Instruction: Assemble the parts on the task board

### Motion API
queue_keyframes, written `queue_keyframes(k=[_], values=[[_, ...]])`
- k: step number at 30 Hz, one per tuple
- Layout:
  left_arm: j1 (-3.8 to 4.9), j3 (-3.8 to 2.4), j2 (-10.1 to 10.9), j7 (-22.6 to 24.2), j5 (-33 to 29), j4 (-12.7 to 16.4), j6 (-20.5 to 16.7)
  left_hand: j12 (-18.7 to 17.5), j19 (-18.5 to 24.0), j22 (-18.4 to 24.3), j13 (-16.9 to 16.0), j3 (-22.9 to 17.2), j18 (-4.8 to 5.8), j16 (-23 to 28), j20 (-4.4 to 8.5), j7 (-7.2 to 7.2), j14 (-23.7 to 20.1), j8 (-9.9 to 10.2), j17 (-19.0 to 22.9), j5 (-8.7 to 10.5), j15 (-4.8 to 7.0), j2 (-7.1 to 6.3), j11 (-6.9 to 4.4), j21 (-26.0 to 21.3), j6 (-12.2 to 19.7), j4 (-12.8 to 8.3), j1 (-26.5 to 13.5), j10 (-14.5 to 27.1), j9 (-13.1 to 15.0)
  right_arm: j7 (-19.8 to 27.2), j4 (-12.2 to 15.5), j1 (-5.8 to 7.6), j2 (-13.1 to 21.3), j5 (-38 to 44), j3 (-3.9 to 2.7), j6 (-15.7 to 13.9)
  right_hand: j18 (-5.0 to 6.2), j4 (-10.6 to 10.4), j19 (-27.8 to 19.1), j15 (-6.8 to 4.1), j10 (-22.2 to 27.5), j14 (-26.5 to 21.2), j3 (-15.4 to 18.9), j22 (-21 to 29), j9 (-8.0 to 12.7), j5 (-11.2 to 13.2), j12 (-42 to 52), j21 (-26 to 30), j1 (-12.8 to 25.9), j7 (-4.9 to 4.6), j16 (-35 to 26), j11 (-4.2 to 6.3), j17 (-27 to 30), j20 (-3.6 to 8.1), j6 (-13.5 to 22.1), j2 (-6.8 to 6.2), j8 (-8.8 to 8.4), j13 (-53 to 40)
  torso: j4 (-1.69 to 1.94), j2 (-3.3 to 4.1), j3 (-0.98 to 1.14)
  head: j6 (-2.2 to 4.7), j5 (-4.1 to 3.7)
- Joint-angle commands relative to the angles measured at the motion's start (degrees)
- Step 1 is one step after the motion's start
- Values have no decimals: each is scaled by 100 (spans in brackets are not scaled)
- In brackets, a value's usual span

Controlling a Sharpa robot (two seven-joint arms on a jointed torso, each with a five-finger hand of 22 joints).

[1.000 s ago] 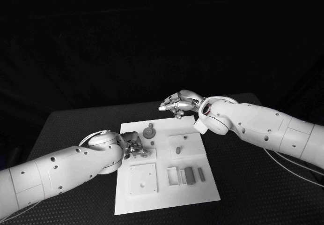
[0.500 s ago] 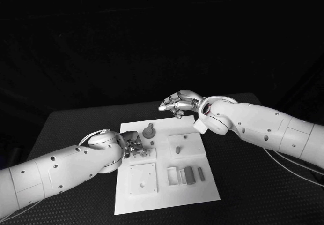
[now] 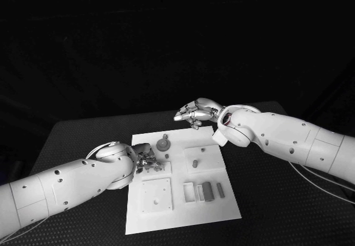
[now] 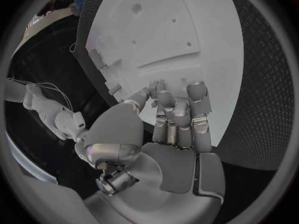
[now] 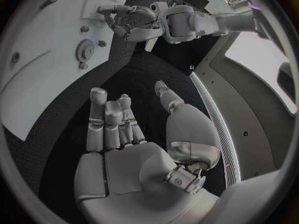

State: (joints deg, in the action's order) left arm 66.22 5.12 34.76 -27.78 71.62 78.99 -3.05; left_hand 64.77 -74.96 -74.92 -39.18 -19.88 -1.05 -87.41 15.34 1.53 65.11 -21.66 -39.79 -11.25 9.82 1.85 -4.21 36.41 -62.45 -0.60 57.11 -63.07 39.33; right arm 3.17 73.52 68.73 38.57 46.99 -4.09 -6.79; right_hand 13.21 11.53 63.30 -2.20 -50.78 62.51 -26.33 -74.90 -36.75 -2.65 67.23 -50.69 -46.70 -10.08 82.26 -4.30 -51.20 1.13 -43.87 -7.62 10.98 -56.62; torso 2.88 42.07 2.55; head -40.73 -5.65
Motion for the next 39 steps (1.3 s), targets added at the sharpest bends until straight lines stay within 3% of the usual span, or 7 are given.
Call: queue_keyframes(k=[1,9,17,30,39], values=[[-3,2,-2,21,-135,0,-51,-42,-48,-121,-9,-1210,-181,22,0,56,85,-9,-10,-20,47,-9,-1,22,-105,-1143,-186,-65,28,30,4,-4,-1,33,-1,72,179,-32,0,4,11,-46,3,-77,-7,-11,18,24,41,-47,35,21,5,31,9,5,-10,6,4,0,1,-5,0],[-3,2,9,-71,-163,-27,-167,-44,-112,-120,-21,-1406,-169,13,5,36,145,-27,-25,-196,62,21,-22,65,-165,-1337,-356,-135,92,30,-1,-4,-1,33,-1,74,179,-33,0,4,11,-46,2,-78,-7,-11,18,24,41,-47,35,21,6,31,10,4,-10,8,4,0,1,-1,1],[-2,2,43,-196,-278,-88,-138,-58,-228,-118,-37,-1546,-140,-5,-3,-9,262,-53,-52,-718,99,1,-63,136,-279,-1506,-490,-269,162,29,-3,-4,2,29,-1,76,179,-34,0,4,12,-47,1,-78,-8,-11,19,24,43,-47,35,21,6,31,9,3,-10,9,3,-1,1,-8,9],[-1,1,74,-257,-343,-99,77,-71,-276,-117,-52,-1591,-118,-10,-22,-29,310,-57,-72,-906,114,-43,-82,172,-331,-1554,-502,-329,192,27,-2,-5,4,29,0,80,179,-40,1,5,12,-47,1,-78,-8,-11,21,25,48,-47,36,21,7,31,8,4,-10,11,5,-1,-3,-20,17],[1,2,67,-282,-735,-111,229,-74,-282,-118,-56,-1596,-113,-12,-26,-32,317,-57,-77,-934,115,-54,-84,179,-340,-1559,-500,-339,197,25,-3,-5,0,29,1,84,179,-44,1,5,13,-47,1,-79,-9,-11,22,25,53,-47,36,21,8,31,7,4,-10,12,2,1,-1,-38,21]])
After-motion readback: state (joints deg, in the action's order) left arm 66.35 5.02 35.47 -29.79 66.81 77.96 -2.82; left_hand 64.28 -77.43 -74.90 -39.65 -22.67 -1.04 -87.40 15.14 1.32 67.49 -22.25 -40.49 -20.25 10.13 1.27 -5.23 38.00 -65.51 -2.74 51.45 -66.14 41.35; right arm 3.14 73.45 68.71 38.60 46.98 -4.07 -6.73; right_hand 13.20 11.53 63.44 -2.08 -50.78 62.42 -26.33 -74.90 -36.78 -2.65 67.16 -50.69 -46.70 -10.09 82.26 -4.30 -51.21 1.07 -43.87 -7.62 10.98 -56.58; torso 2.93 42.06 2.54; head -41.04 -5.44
